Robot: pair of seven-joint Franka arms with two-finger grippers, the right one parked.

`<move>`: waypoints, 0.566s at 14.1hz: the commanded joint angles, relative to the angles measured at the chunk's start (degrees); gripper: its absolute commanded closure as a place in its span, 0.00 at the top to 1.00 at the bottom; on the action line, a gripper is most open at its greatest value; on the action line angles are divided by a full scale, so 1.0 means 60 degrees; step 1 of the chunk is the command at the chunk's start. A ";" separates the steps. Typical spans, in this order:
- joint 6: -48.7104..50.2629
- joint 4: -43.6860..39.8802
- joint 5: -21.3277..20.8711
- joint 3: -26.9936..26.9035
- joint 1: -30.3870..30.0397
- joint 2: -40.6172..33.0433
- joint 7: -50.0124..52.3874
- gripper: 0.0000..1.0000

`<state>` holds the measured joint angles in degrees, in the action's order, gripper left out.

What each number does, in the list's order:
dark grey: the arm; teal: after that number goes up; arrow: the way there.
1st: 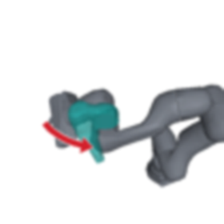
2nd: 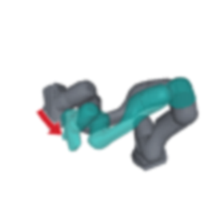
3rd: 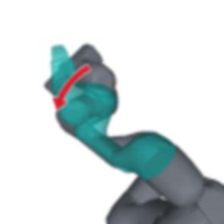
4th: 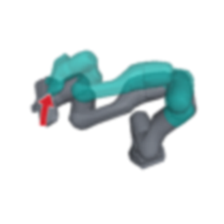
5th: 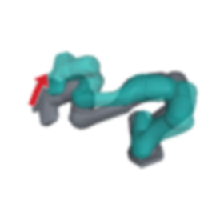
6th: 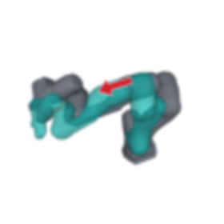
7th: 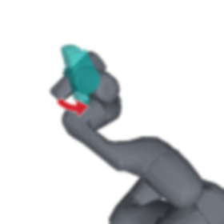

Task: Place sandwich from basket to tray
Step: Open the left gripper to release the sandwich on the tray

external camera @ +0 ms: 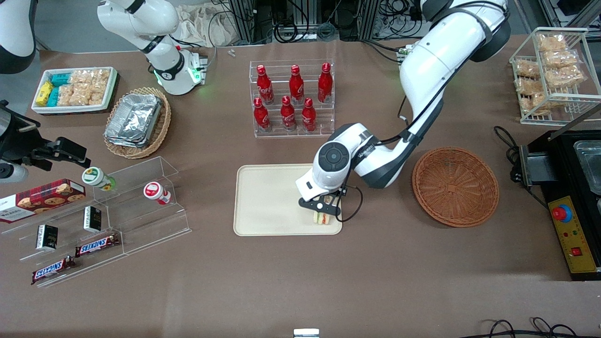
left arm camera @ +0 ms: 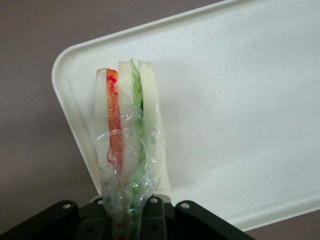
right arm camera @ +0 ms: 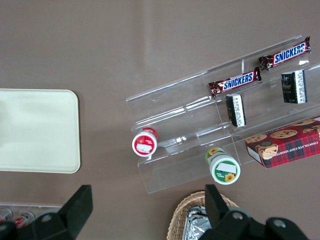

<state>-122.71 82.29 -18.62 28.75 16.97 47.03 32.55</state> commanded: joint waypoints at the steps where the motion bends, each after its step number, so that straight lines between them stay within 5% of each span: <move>1: 0.0002 -0.0458 -0.0252 -0.0031 0.0146 0.0320 0.0376 0.52; 2: 0.0017 -0.0458 -0.0266 -0.0046 0.0131 0.0291 0.0376 0.91; 3: 0.0046 -0.0429 -0.0266 -0.0046 0.0117 0.0233 0.0391 0.99; 8: 0.0994 -0.0444 -0.0267 -0.0002 -0.0570 -0.0775 0.0479 1.00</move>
<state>-120.83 79.19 -19.23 28.53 15.83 46.72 34.53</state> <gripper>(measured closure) 0.282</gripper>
